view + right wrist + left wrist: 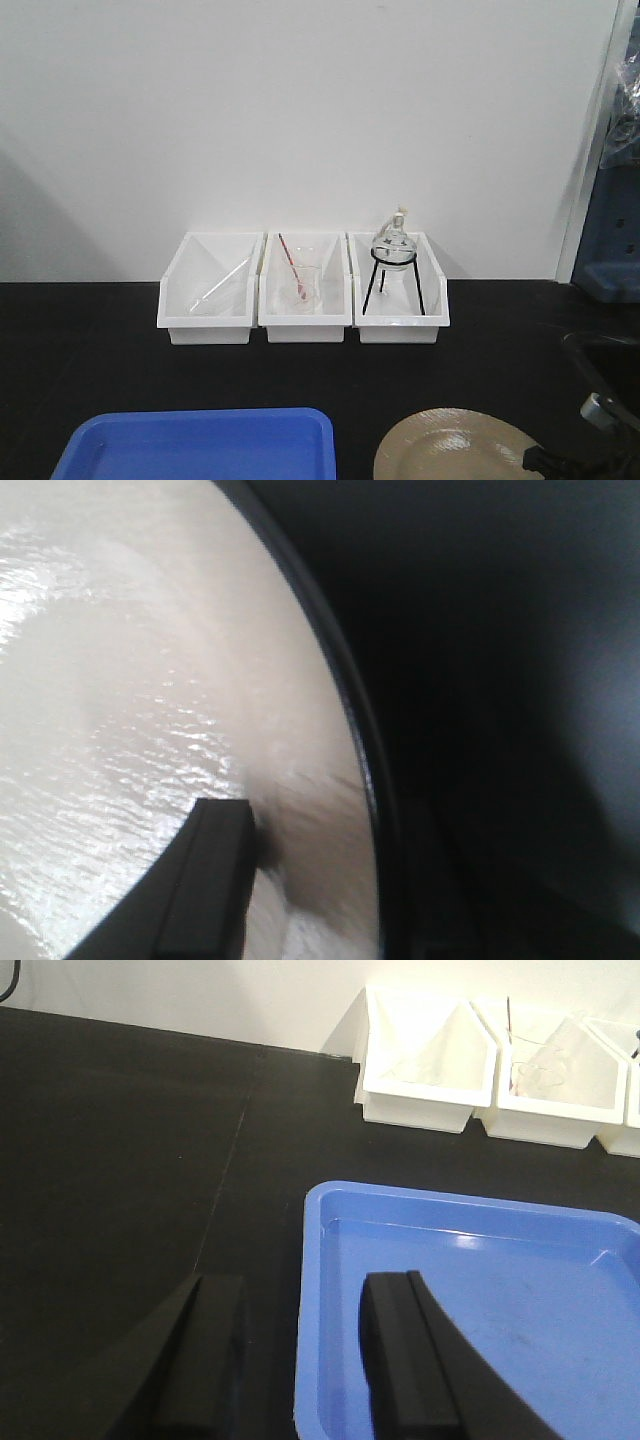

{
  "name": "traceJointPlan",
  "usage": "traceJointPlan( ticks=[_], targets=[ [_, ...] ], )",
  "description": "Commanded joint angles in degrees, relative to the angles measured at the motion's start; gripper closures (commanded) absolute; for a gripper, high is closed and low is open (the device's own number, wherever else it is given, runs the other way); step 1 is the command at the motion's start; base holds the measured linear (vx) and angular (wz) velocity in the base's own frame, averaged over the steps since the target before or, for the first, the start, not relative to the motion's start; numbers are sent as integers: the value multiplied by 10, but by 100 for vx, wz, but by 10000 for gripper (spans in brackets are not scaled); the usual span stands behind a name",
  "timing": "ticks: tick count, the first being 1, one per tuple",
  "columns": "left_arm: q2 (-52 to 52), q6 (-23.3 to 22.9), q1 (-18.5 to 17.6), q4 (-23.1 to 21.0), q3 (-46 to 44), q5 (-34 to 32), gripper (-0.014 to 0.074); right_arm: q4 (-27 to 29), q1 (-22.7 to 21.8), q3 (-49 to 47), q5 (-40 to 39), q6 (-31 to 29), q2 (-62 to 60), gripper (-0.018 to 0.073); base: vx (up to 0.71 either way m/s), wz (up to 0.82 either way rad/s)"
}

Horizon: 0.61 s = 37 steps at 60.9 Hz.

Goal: Place disk in tray to left cabinet
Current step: 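Grasp the rim of the beige plate with the right gripper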

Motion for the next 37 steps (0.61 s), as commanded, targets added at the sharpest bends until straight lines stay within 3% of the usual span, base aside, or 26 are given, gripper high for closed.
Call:
traceJointPlan(
  ticks=[1,37],
  targets=[
    [9,-1,1,-2,-20,-48,188,-15,-1,-14,-9,-17,-38,574,0,0],
    [9,-1,1,-2,-20,-48,188,-2,-1,-22,16,-49,-187,566,0,0]
  ],
)
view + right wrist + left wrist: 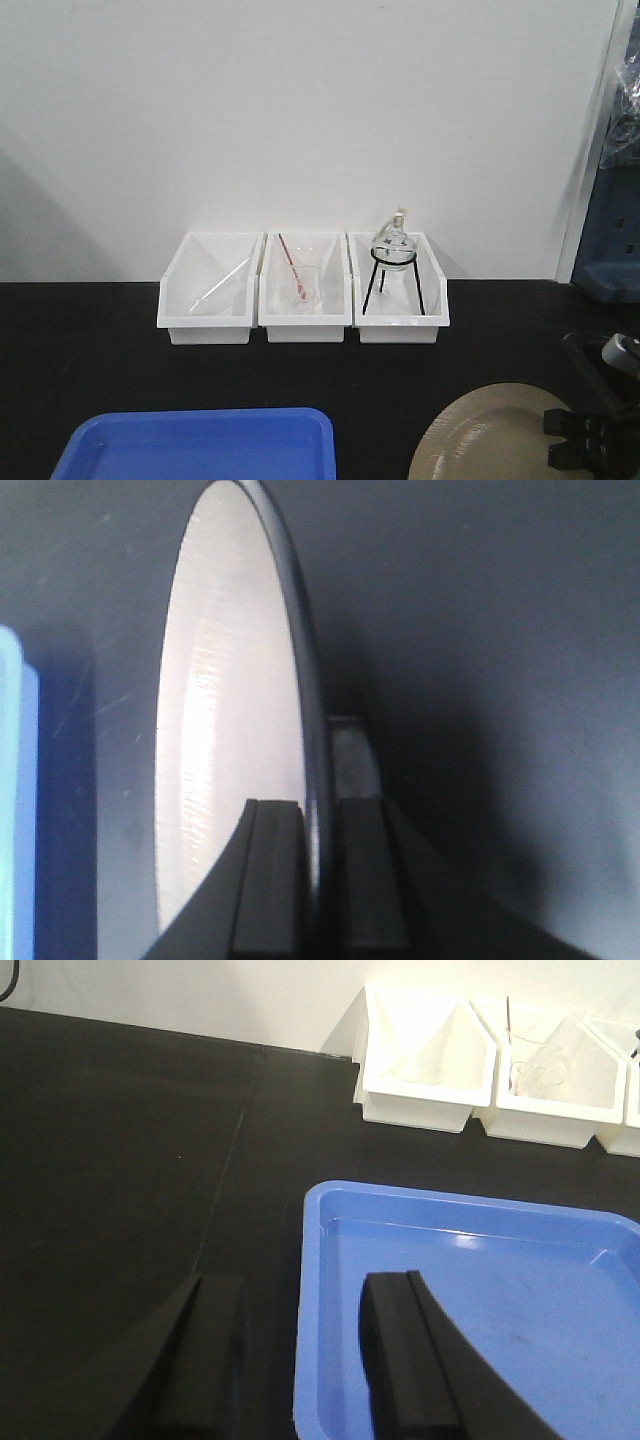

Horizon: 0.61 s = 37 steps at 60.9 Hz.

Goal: Place disk in tray to left cabinet
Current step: 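Grasp the rim of the beige plate with the right gripper, then lift the plate with the right gripper and carry it over the blue tray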

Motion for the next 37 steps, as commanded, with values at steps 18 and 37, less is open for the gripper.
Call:
traceJointPlan(
  ticks=[18,37],
  targets=[
    [9,-1,1,-2,-20,-48,188,189,-2,-18,-7,-64,-58,563,0,0],
    [9,-1,1,-2,-20,-48,188,531,10,-18,101,-261,-46,564,0,0]
  ],
)
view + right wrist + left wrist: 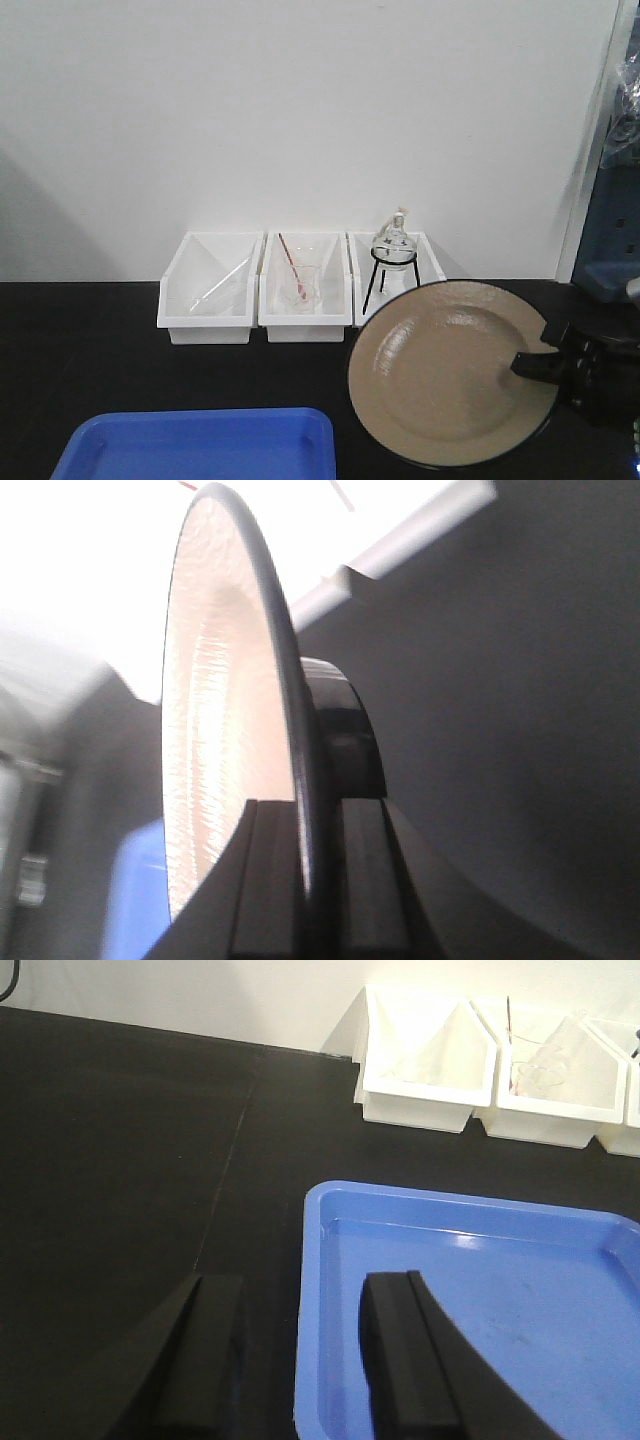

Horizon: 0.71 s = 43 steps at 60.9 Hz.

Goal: Place disk in tray to left cabinet
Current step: 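Lift the plate with the right gripper and carry it over the blue tray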

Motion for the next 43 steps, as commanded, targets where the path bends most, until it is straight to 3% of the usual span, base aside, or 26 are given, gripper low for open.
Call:
traceJointPlan(
  ticks=[1,6,25,33,43],
  targets=[
    [9,-1,1,-2,-20,-48,188,133,13,-20,62,-61,-12,564,0,0],
    [9,-1,1,-2,-20,-48,188,170,53,-20,58,-90,2,564,0,0],
    [9,-1,1,-2,-20,-48,188,169,256,-80,-43,-98,94,564,0,0],
    [9,-1,1,-2,-20,-48,188,169,313,-114,-96,-104,142,560,0,0],
    [9,-1,1,-2,-20,-48,188,169,353,-121,-127,-113,186,544,0,0]
  ],
)
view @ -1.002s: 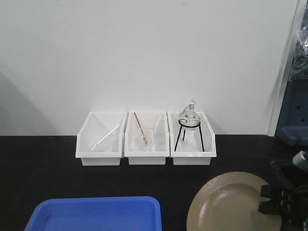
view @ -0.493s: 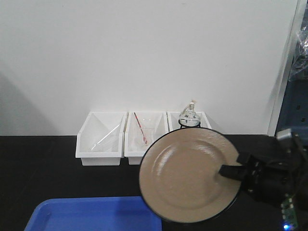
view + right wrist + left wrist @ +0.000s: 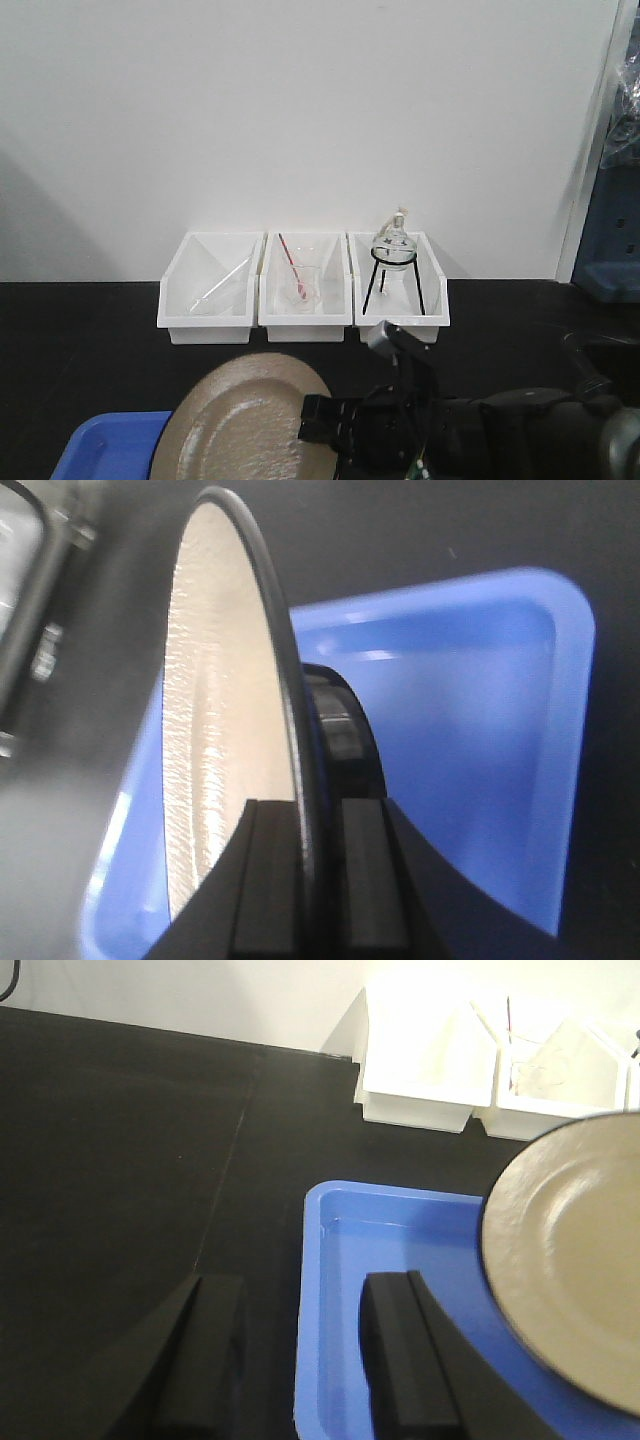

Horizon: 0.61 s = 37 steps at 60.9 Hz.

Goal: Place disk in tray to left cabinet
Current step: 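Lift the plate with the right gripper and carry it over the blue tray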

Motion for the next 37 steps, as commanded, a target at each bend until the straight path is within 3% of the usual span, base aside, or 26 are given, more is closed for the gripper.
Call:
traceJointPlan(
  ticks=[1,18,37],
  targets=[
    [9,-1,1,-2,-20,-48,188,60,17,-24,18,-5,-13,541,0,0],
    [9,-1,1,-2,-20,-48,188,60,60,-35,-4,-34,46,426,0,0],
    [9,-1,1,-1,-20,-48,188,49,61,-62,-31,-110,68,138,0,0]
  ],
)
